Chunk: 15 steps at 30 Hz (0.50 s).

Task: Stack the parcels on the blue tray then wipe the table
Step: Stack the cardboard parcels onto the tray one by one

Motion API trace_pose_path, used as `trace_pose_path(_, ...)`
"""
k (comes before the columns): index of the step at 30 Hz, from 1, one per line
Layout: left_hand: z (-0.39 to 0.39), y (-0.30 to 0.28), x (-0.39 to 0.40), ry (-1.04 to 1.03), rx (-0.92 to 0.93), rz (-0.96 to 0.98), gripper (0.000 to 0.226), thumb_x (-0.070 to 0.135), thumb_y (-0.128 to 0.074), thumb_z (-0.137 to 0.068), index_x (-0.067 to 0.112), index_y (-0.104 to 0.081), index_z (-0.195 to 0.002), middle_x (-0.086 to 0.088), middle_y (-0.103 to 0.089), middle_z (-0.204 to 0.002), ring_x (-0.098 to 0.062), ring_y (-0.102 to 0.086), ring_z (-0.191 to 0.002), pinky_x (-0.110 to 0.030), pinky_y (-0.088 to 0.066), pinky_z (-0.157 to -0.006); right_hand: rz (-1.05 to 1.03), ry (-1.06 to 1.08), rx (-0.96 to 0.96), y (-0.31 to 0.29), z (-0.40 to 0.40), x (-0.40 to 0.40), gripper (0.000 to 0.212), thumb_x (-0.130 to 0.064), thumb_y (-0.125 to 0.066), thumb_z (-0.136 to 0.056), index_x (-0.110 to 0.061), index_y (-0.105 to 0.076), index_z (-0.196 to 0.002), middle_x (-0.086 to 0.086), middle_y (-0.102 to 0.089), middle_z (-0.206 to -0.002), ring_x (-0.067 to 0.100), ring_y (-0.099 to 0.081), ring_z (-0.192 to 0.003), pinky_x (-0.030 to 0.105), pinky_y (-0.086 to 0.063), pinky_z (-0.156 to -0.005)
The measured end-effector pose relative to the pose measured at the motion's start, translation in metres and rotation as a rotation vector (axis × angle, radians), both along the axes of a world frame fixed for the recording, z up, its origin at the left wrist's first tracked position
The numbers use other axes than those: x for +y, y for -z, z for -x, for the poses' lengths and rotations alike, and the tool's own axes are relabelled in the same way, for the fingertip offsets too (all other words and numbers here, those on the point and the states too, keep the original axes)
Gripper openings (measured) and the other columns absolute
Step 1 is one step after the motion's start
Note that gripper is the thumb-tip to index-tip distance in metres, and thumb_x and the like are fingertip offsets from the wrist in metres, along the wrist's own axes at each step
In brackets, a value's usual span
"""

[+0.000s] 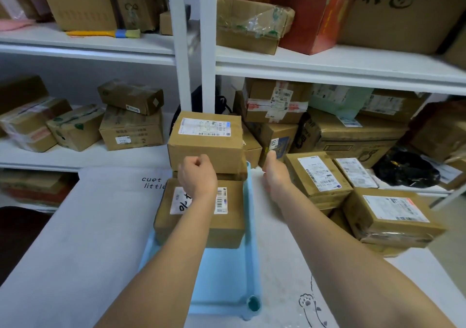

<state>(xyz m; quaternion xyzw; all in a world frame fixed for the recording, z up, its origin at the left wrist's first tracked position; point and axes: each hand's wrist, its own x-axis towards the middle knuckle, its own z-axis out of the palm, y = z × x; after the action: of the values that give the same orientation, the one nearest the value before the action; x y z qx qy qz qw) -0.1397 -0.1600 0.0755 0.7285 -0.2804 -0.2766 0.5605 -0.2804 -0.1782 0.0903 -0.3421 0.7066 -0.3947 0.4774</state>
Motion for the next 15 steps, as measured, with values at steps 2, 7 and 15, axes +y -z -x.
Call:
trace_pose_path(2, 0.028, 0.0, 0.005, 0.073, 0.015, 0.019, 0.02, 0.023, -0.05, -0.09, 0.015, -0.052, -0.071, -0.01, -0.062, -0.096, -0.024, -0.058, -0.085, -0.033, -0.043, -0.067, 0.009, 0.026, 0.009, 0.005, 0.022, 0.007, 0.046, -0.042, -0.027, -0.099, -0.01, -0.053, -0.12, 0.01, -0.054, -0.119, 0.025, -0.047, -0.103, 0.036, -0.038, -0.092)
trace_pose_path(7, 0.089, 0.004, 0.003, 0.227, -0.014, -0.035, 0.023, 0.028, -0.052, -0.088, 0.016, -0.052, -0.068, -0.013, -0.065, -0.097, -0.034, -0.06, -0.092, -0.042, -0.051, -0.084, 0.009, 0.091, 0.043, 0.012, 0.082, 0.019, 0.047, -0.034, -0.031, -0.1, -0.003, -0.05, -0.13, 0.015, -0.053, -0.122, 0.027, -0.047, -0.103, 0.037, -0.039, -0.094)
trace_pose_path(15, 0.172, 0.026, 0.0, 0.493, 0.084, -0.275, 0.026, 0.02, -0.044, -0.092, 0.008, -0.065, -0.102, -0.016, -0.064, -0.111, -0.035, -0.058, -0.103, -0.038, -0.048, -0.089, -0.029, 0.062, 0.238, 0.027, 0.172, 0.02, 0.029, -0.017, -0.029, -0.1, -0.009, -0.055, -0.108, 0.007, -0.047, -0.102, 0.019, -0.042, -0.09, 0.026, -0.03, -0.077)
